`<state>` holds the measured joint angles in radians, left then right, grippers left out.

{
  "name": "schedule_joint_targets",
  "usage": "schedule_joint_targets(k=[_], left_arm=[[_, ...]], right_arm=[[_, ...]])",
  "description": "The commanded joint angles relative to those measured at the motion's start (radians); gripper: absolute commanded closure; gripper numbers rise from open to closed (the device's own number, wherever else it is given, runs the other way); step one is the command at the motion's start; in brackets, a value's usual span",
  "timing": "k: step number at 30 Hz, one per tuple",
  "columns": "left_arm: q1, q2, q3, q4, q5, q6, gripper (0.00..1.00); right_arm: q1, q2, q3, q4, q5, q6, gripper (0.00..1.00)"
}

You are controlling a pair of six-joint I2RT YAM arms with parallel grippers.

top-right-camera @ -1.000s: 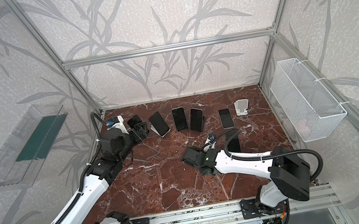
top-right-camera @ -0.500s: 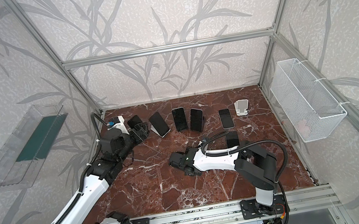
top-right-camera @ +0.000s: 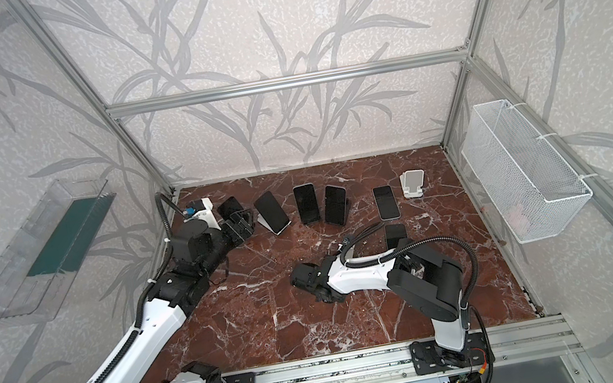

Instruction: Remove the phone from the phone stand

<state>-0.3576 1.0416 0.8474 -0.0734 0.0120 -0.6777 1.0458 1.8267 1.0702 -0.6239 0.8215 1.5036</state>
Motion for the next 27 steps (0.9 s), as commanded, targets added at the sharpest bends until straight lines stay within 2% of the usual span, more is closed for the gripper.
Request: schedule_joint_targets(k=[1,3,8,13,18,21,26,27], left_arm=[[0.005,-0.005,-0.013,0.023,0.003,-0.006,0.14],[0.005,-0.005,-0.009,0.02,0.004,-0.006,0.14],[0.002,-0.007,0.0,0.009,0.024,0.005,0.15],[0.002,0.007,-0.001,0.02,0.052,-0.015,0.16],[0.002,0.023,0.006,0.013,0.06,-0.013,0.16],[0.002,0.016,0.003,0.011,0.043,-0.002,0.16],[0.003,0.008,0.004,0.011,0.041,0.003,0.16],[0.003,0.009,0.004,0.014,0.044,0.002,0.16]], right_arm=[[-0.007,-0.075,-0.051,0.064,0.027,-0.201,0.21],[-0.009,-0.112,-0.081,0.057,0.024,-0.25,0.16],[-0.011,-0.213,-0.191,0.077,0.042,-0.335,0.14],[-0.017,-0.323,-0.317,0.373,-0.102,-0.674,0.09],[-0.066,-0.349,-0.305,0.429,-0.194,-0.849,0.01],[-0.116,-0.363,-0.296,0.382,-0.283,-0.894,0.01],[-0.125,-0.402,-0.31,0.308,-0.287,-0.872,0.01],[-0.124,-0.403,-0.32,0.31,-0.287,-0.836,0.01]])
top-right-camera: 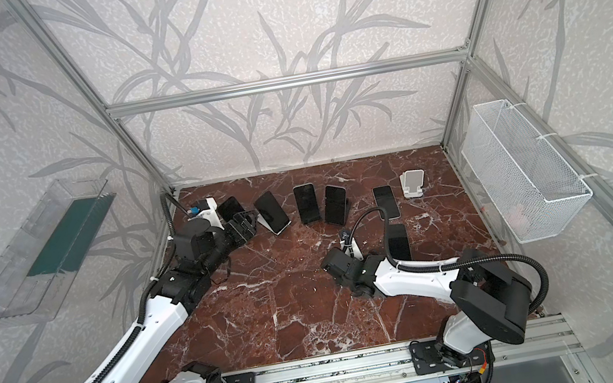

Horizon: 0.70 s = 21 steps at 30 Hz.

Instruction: Remove the phone from the phone stand

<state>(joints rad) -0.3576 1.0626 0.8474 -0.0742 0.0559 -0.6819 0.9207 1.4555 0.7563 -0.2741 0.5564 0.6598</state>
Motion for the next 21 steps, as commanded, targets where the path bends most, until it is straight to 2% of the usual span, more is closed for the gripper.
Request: schedule_joint_targets(k=[1,4,10,12,13,17,21], left_arm=[[0.003,-0.01,0.003,0.015,-0.002,0.005,0.16],[0.004,-0.002,0.004,0.013,0.0,0.007,0.16],[0.003,-0.004,0.005,0.01,-0.006,0.007,0.16],[0.002,-0.008,0.002,0.014,-0.003,0.005,0.16],[0.003,-0.007,0.001,0.015,-0.002,0.004,0.16],[0.003,0.006,0.004,0.013,0.002,0.004,0.16],[0.003,0.008,0.004,0.017,0.014,-0.002,0.16]], right_arm=[[0.001,-0.03,-0.015,-0.032,-0.018,0.011,0.0],[-0.005,-0.035,-0.053,0.056,-0.052,-0.008,0.06],[-0.006,-0.034,-0.094,0.126,-0.029,0.032,0.27],[-0.008,-0.031,-0.113,0.162,-0.024,0.023,0.38],[-0.012,-0.025,-0.119,0.175,-0.028,0.018,0.4],[-0.013,0.003,-0.115,0.181,-0.041,-0.005,0.38],[-0.013,0.009,-0.111,0.182,-0.041,-0.014,0.25]])
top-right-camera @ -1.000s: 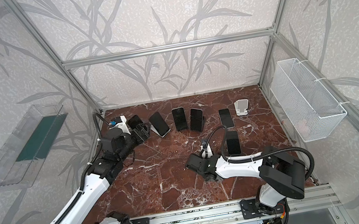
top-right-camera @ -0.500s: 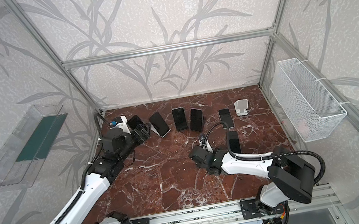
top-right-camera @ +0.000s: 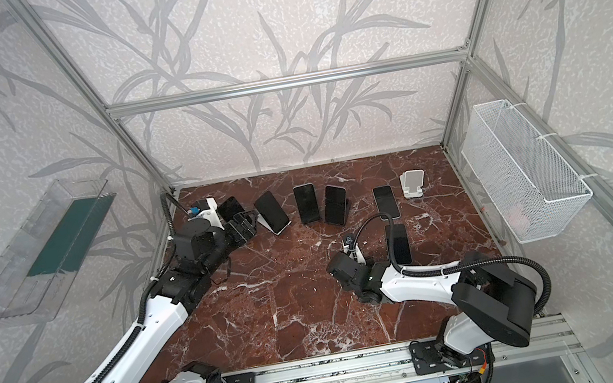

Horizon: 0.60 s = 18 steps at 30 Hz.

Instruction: Remove the phone from the phone stand

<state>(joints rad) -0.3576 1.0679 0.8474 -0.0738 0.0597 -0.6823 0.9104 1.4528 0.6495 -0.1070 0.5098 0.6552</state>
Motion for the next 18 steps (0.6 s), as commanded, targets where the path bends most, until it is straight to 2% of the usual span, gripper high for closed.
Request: schedule_joint_targets(k=[1,7,11,18], left_arm=[[0.003,0.003,0.003,0.016,0.004,-0.002,0.16],[0.003,-0.001,0.001,0.016,-0.001,0.004,0.16],[0.003,0.005,0.003,0.015,-0.003,0.004,0.16],[0.003,0.011,0.004,0.014,0.003,0.0,0.16]], right_arm=[[-0.003,0.013,-0.005,0.014,0.006,-0.009,0.23],[-0.032,0.025,-0.025,0.079,-0.001,-0.077,0.22],[-0.045,0.0,-0.085,0.178,-0.048,-0.135,0.29],[-0.045,-0.109,-0.121,0.168,-0.044,-0.153,0.35]])
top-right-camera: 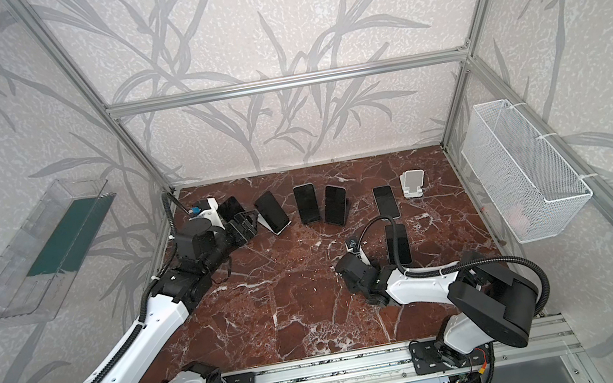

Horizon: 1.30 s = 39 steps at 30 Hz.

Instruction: Remove the phone from the phone stand

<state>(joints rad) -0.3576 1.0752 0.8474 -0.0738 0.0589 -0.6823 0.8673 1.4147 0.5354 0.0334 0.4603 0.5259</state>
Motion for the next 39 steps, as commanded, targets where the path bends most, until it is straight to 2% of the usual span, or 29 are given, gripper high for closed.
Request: schedule_joint_targets(k=[1,4,7,8,10,14,16,18,20,22,23,25,29,34,39], left_arm=[[0.002,0.003,0.003,0.015,0.007,-0.001,0.16],[0.003,0.005,0.004,0.017,0.004,-0.002,0.16],[0.003,0.008,0.004,0.018,0.014,-0.007,0.16],[0.003,0.01,0.004,0.02,0.018,-0.009,0.16],[0.003,0.009,0.004,0.019,0.013,-0.006,0.16],[0.002,0.007,0.004,0.015,0.009,-0.003,0.16],[0.003,0.009,0.002,0.021,0.017,-0.008,0.16],[0.003,0.016,0.002,0.021,0.019,-0.01,0.16],[0.003,0.024,0.005,0.02,0.024,-0.01,0.16],[0.002,0.03,0.007,0.021,0.031,-0.012,0.16],[0.002,0.028,0.004,0.022,0.03,-0.013,0.16],[0.003,0.023,0.001,0.028,0.024,-0.013,0.16],[0.003,0.012,-0.003,0.033,0.026,-0.011,0.16],[0.003,0.011,0.0,0.031,0.027,-0.008,0.16],[0.003,0.013,-0.001,0.032,0.031,-0.01,0.16]], right_arm=[[-0.001,-0.089,-0.009,0.022,0.012,-0.025,0.35],[-0.001,-0.157,-0.023,0.037,0.024,-0.048,0.37],[-0.006,-0.161,-0.014,0.052,0.0,-0.083,0.37],[-0.007,-0.149,-0.006,0.045,-0.009,-0.089,0.35],[-0.012,-0.134,0.014,0.009,-0.02,-0.093,0.22],[-0.031,-0.141,0.019,-0.024,-0.039,-0.113,0.04],[-0.05,-0.134,0.015,-0.023,-0.078,-0.131,0.0],[-0.075,-0.117,0.012,-0.014,-0.131,-0.159,0.01],[-0.118,-0.094,-0.002,0.039,-0.242,-0.199,0.01],[-0.169,-0.059,-0.014,0.099,-0.331,-0.221,0.09],[-0.184,-0.041,-0.012,0.111,-0.343,-0.23,0.16],[-0.194,-0.009,0.003,0.117,-0.348,-0.246,0.24],[-0.197,0.004,0.025,0.112,-0.353,-0.236,0.29],[-0.198,0.002,0.007,0.121,-0.368,-0.241,0.44],[-0.197,-0.048,-0.018,0.125,-0.375,-0.223,0.48]])
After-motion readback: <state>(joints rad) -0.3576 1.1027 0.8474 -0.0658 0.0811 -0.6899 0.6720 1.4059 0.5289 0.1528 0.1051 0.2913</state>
